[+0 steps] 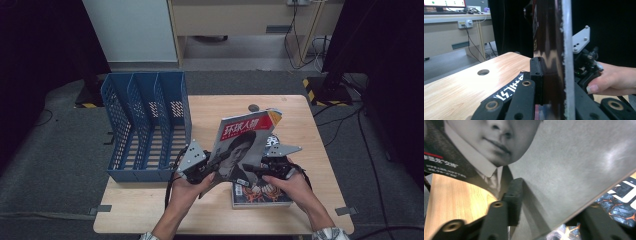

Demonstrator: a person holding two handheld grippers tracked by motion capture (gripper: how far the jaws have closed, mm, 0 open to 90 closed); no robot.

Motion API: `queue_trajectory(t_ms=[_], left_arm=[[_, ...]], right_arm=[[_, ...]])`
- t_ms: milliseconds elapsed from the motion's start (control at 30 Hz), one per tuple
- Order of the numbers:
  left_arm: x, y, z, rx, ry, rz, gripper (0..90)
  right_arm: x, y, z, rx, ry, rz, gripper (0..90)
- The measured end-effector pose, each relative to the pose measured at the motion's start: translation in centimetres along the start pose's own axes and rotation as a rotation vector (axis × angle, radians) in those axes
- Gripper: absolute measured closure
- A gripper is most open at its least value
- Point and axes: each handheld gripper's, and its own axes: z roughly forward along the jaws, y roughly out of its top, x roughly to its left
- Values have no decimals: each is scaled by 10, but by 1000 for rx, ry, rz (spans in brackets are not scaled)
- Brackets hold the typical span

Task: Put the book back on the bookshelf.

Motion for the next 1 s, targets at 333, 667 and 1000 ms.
queue_trajectory(t_ms=[333, 667, 1000], left_arm=[[6, -1, -2, 10, 25, -8, 868], [11, 1, -5, 7, 42, -19, 867], [11, 3, -2, 33, 42, -7, 855]], right_arm=[[2, 4, -8, -15, 15, -28, 832], [6, 14, -18, -22, -23, -80, 868], [4, 16, -26, -30, -58, -100, 869]])
